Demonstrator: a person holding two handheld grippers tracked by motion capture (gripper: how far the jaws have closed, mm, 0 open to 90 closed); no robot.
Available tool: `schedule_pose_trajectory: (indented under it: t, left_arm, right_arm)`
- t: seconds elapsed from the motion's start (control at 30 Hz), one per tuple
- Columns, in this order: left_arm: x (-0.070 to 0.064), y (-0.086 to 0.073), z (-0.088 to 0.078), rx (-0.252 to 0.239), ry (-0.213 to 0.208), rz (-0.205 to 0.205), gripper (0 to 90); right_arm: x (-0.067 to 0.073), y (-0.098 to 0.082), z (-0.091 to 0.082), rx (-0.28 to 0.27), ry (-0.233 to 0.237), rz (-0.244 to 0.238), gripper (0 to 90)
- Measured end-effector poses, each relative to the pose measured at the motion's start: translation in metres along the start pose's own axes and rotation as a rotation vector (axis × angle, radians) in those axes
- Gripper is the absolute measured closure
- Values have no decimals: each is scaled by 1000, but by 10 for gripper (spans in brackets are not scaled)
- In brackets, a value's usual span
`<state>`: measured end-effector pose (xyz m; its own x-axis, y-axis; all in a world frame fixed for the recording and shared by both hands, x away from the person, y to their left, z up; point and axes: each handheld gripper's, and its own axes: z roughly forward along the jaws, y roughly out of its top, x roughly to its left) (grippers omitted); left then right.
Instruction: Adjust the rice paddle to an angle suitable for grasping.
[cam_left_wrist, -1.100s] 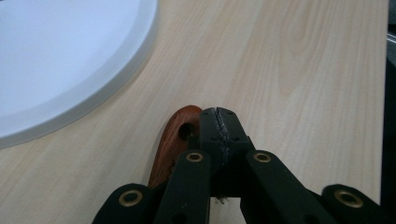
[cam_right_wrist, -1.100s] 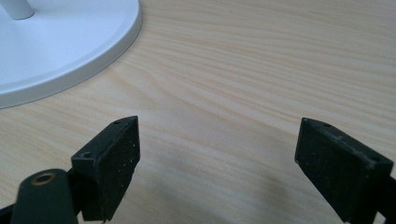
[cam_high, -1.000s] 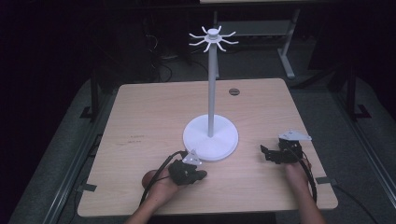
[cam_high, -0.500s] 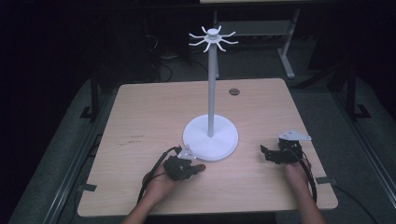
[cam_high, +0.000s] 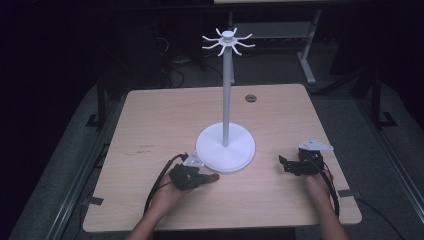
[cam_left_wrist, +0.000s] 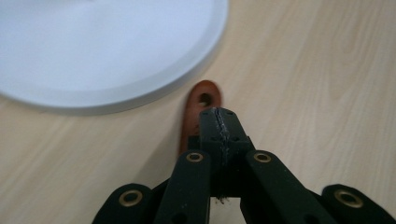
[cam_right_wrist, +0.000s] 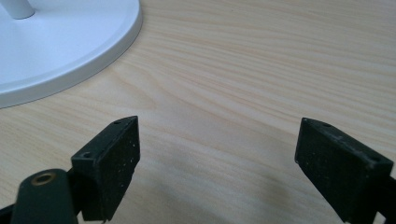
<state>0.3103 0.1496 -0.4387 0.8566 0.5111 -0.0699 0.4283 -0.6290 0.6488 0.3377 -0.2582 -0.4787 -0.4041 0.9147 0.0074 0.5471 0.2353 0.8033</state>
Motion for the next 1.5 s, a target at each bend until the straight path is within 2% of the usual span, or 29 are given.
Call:
schedule_pose_trajectory:
  t: [0.23, 0.37, 0.5, 0.6, 0.83, 0.97, 1.2, 1.37, 1.5]
  left_arm:
    - [37, -24, -31, -6, 94, -92, 899]
    - [55, -43, -47, 1, 124, -130, 898]
    - [64, -59, -59, 29, 136, -163, 898]
    - [64, -68, -64, 39, 126, -184, 898]
    - [62, -72, -65, 71, 120, -178, 899]
    - [61, -73, -60, 111, 102, -166, 898]
    - [61, -73, -59, 127, 65, -158, 898]
    - [59, -72, -56, 164, 29, -133, 898]
    - [55, -71, -54, 174, -2, -127, 898]
  right_arm:
    - [0, 0, 0, 0, 3, 2, 135]
    - [0, 0, 0, 1, 1, 3, 135]
    - [0, 0, 0, 0, -1, 3, 135]
    - [0, 0, 0, 0, 0, 3, 135]
    - [0, 0, 0, -1, -1, 3, 135]
    - [0, 0, 0, -2, -1, 3, 135]
    - [0, 0, 0, -1, 0, 4, 135]
    - [0, 0, 0, -1, -1, 4, 135]
    - [0, 0, 0, -1, 0, 3, 135]
